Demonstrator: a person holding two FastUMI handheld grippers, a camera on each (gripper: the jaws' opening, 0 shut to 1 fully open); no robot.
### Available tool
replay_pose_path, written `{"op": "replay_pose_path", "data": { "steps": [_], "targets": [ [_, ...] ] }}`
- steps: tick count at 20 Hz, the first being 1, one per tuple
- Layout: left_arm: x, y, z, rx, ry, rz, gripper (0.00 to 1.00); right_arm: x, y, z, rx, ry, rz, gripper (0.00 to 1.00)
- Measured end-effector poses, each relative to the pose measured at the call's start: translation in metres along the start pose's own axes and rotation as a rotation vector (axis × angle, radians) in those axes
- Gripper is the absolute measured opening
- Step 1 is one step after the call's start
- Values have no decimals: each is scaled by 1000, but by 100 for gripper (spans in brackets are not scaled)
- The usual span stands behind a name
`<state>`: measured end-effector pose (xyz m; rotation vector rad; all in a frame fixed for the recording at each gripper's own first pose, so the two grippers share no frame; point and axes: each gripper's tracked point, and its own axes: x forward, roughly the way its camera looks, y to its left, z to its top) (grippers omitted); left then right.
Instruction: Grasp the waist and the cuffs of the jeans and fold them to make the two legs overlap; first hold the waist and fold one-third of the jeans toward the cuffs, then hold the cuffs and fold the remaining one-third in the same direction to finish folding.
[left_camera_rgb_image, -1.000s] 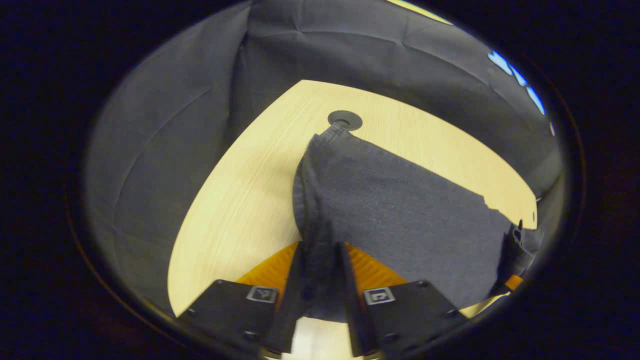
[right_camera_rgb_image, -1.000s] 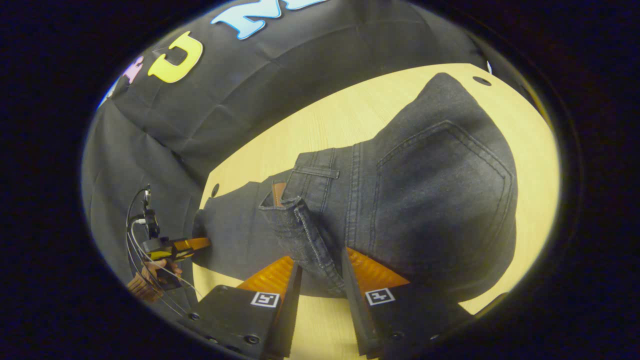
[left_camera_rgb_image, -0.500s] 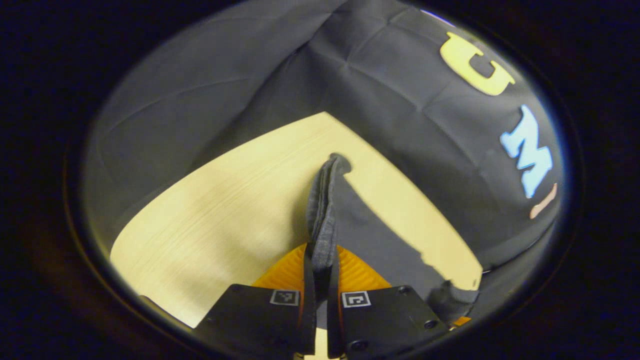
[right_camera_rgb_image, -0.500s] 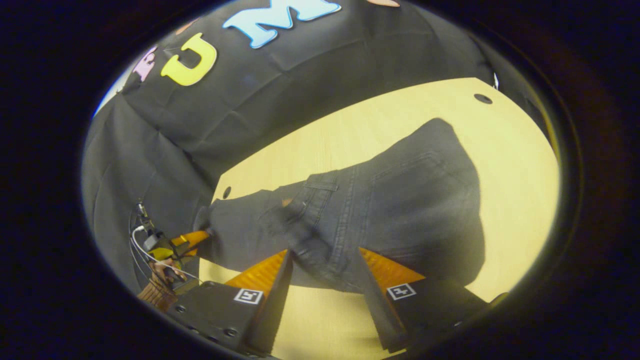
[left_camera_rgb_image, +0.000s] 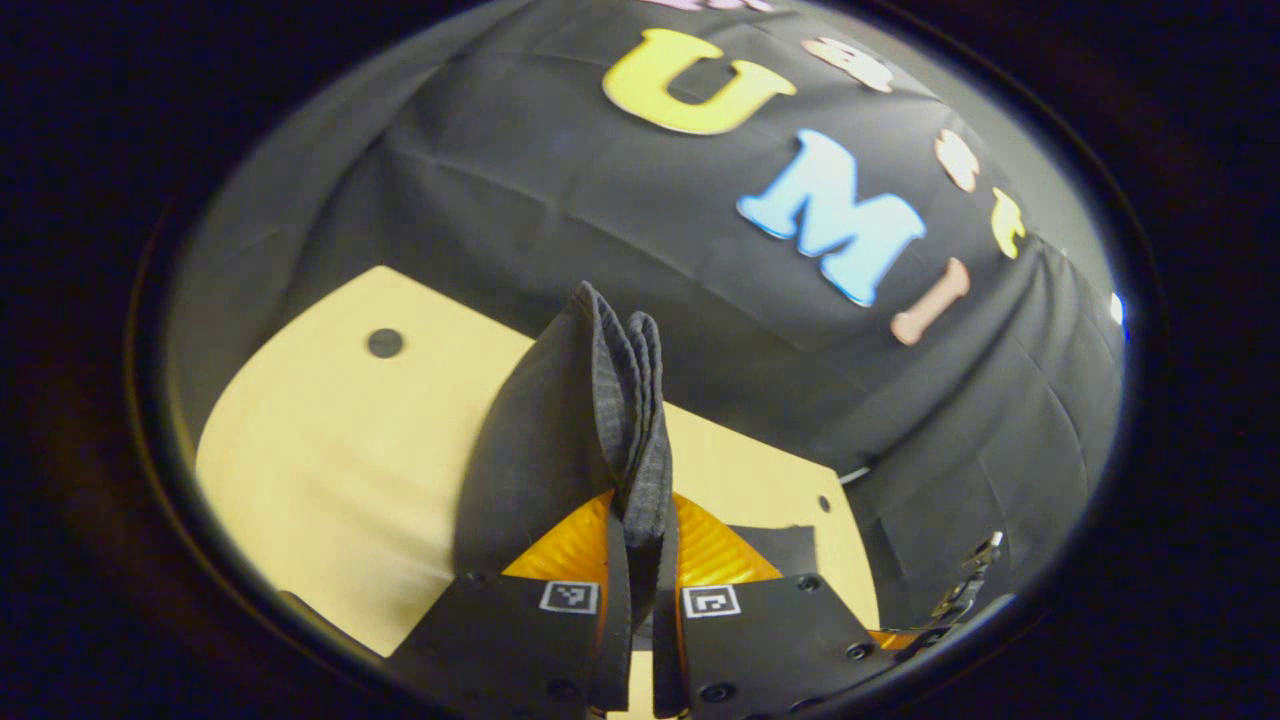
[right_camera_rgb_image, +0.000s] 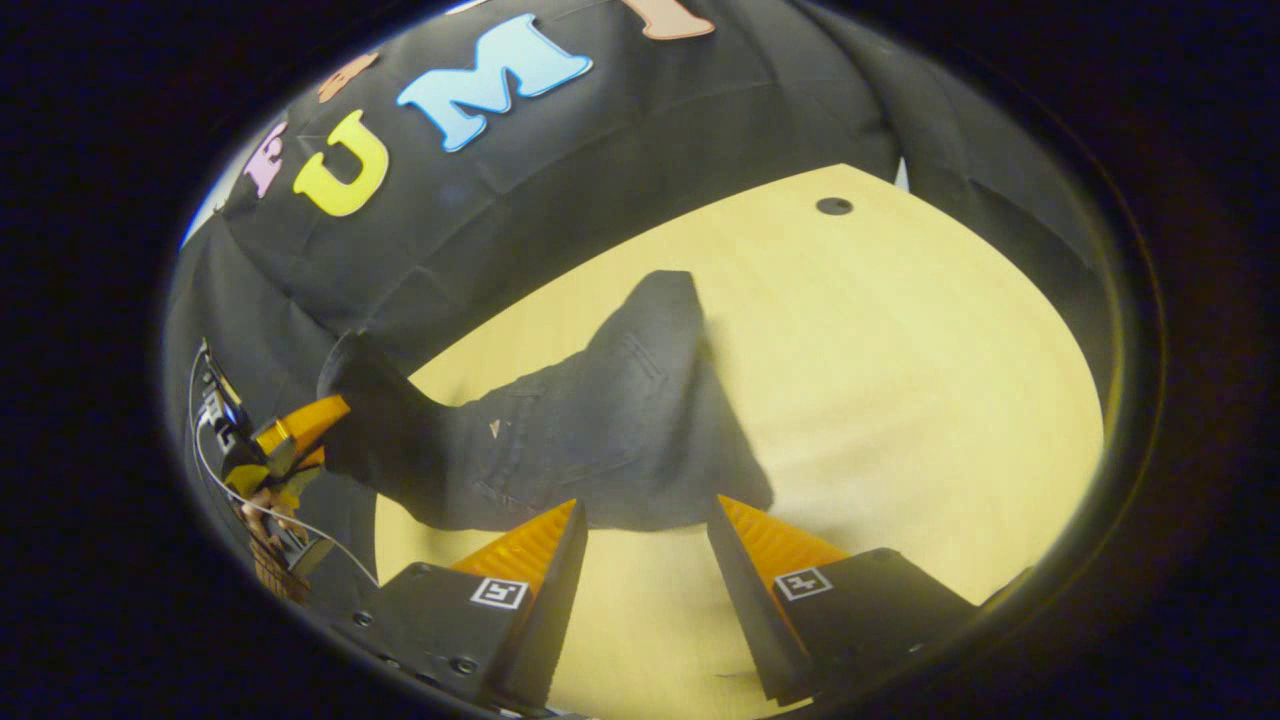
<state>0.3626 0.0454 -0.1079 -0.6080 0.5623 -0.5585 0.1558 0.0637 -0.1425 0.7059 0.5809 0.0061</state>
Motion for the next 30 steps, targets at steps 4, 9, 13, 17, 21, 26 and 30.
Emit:
{"op": "replay_pose_path", "data": {
  "steps": [4, 9, 13, 17, 21, 26, 30],
  "targets": [
    [58, -130, -87, 60, 141, -203, 17, -35, -42, -20, 97, -18, -40, 74],
    [143, -172, -222, 60, 338, -194, 17, -74, -92, -38, 258, -68, -87, 74],
    [173, -158, -271, -53, 384, -109, 17, -102, -123, -50, 329, -104, -122, 74],
    [167, -143, -261, -262, 361, -57, 41, -122, -144, -47, 365, -142, -132, 74],
    [141, -168, -236, -118, 283, -30, 99, -152, -162, -17, 359, -234, -144, 74],
    [78, -236, -170, 144, -82, -32, 100, -219, -214, 90, 128, -576, -252, 77],
    [60, -266, -170, 269, -326, 170, 100, -270, -263, 189, -172, -942, -272, 95]
  ]
}}
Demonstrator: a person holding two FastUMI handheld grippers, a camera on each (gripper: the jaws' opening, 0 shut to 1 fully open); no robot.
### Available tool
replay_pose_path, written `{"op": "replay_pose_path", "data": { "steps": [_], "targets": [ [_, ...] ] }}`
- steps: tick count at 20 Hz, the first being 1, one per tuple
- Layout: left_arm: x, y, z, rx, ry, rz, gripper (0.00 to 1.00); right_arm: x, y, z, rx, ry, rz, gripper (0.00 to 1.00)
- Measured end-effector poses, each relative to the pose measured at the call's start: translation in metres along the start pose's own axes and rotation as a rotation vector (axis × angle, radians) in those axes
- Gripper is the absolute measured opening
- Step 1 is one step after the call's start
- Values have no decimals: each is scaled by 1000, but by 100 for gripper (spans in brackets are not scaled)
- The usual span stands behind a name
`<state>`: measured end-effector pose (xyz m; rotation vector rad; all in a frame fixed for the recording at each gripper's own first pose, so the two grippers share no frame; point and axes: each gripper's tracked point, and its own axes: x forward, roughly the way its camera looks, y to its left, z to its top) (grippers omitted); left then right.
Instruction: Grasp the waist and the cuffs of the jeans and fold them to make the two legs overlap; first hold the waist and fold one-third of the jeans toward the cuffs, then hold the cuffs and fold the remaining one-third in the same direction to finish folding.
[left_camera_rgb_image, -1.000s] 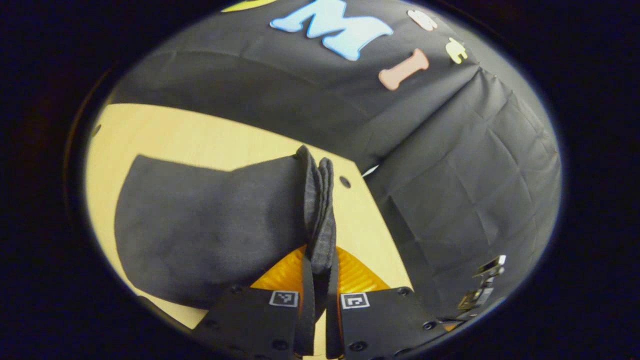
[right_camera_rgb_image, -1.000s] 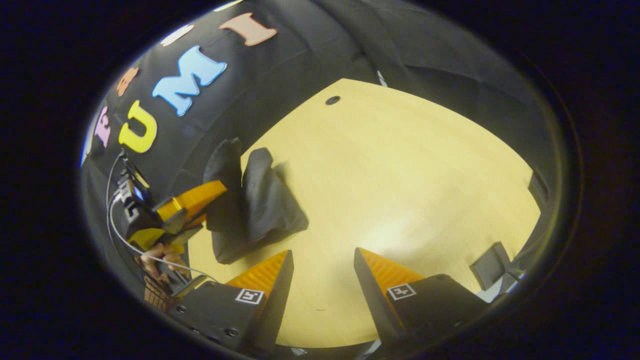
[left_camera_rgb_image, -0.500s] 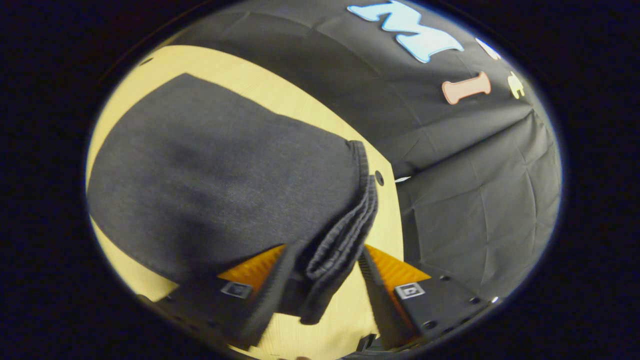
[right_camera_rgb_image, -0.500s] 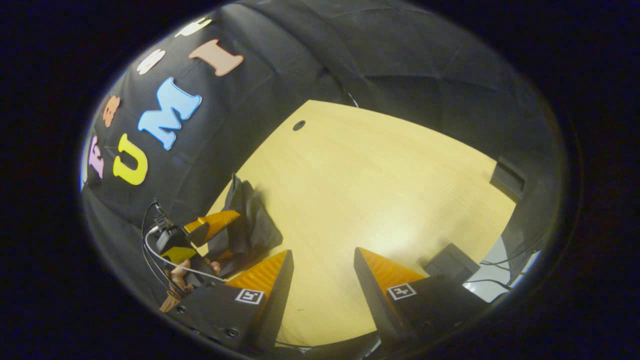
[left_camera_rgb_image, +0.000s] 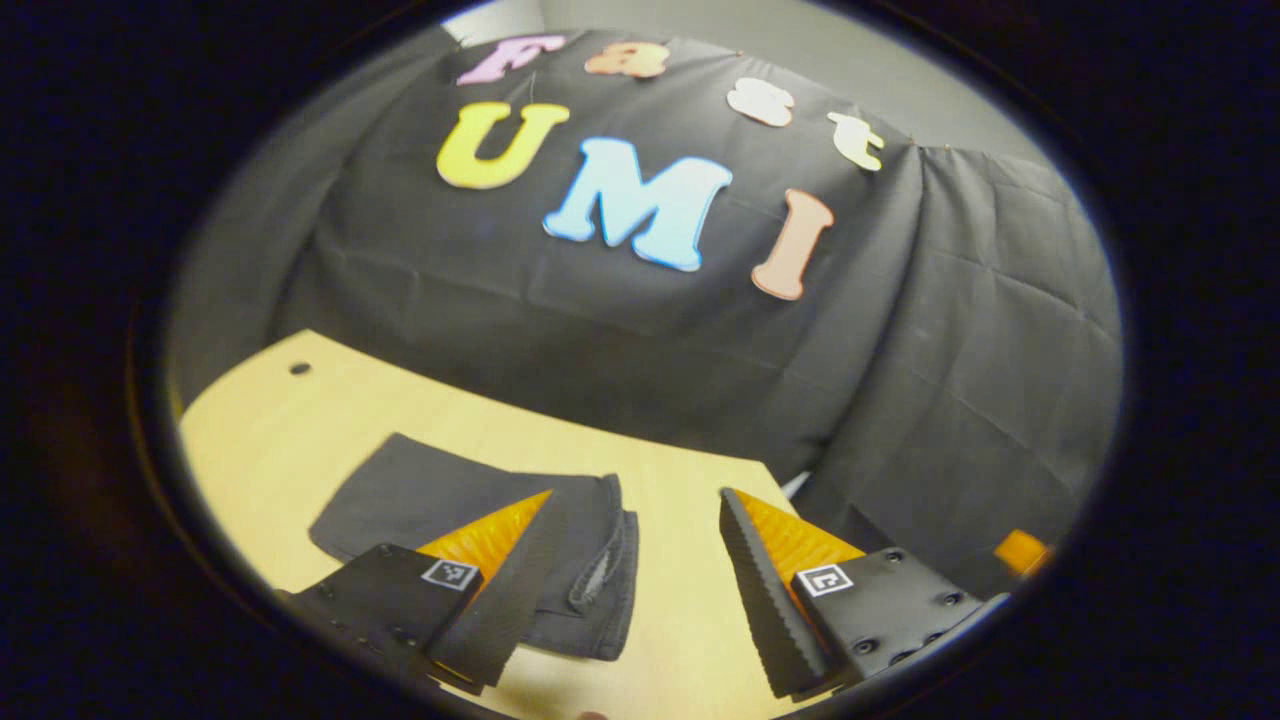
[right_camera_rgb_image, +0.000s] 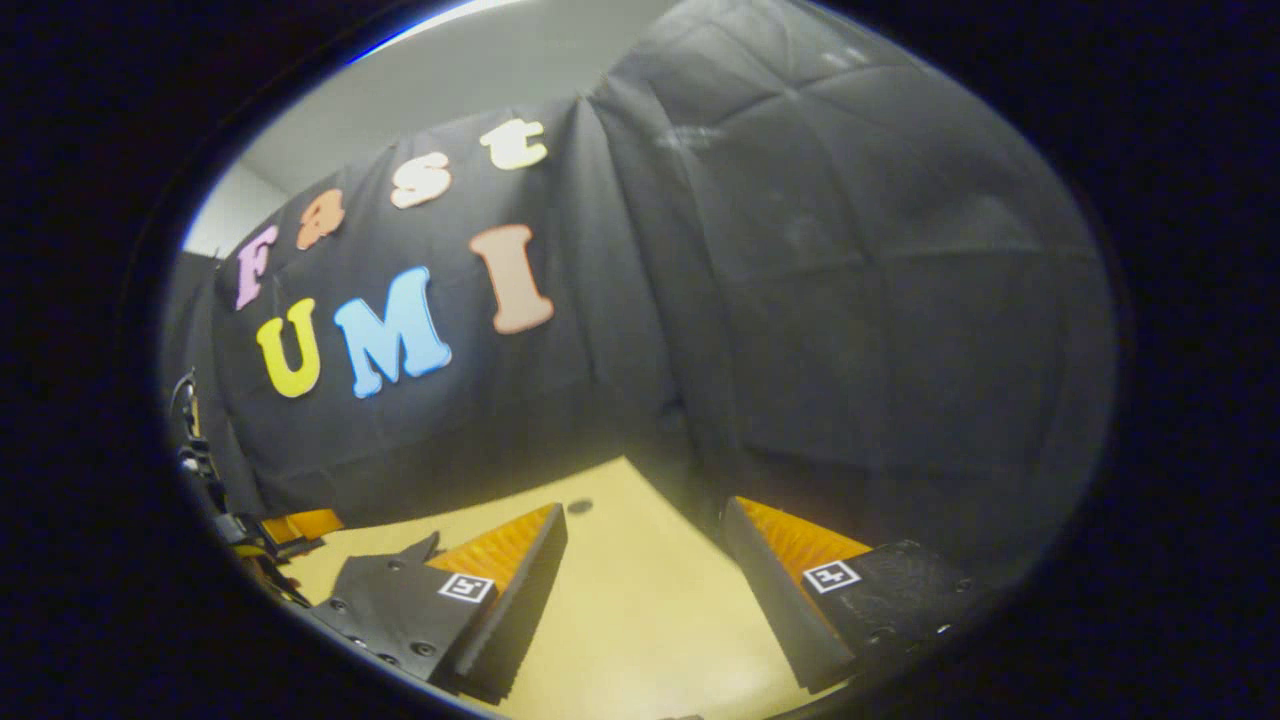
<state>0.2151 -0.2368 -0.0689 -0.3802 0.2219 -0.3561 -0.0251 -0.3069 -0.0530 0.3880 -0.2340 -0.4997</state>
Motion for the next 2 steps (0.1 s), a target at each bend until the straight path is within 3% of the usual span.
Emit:
{"op": "replay_pose_path", "data": {
  "steps": [1, 2],
  "targets": [
    [-4, -13, -5, 16, -29, 32, 100, 13, -15, -5, -28, 3, 24, 89],
    [-7, -30, -10, 19, -64, 44, 99, 22, -29, -17, -40, 32, 46, 94]
  ]
}}
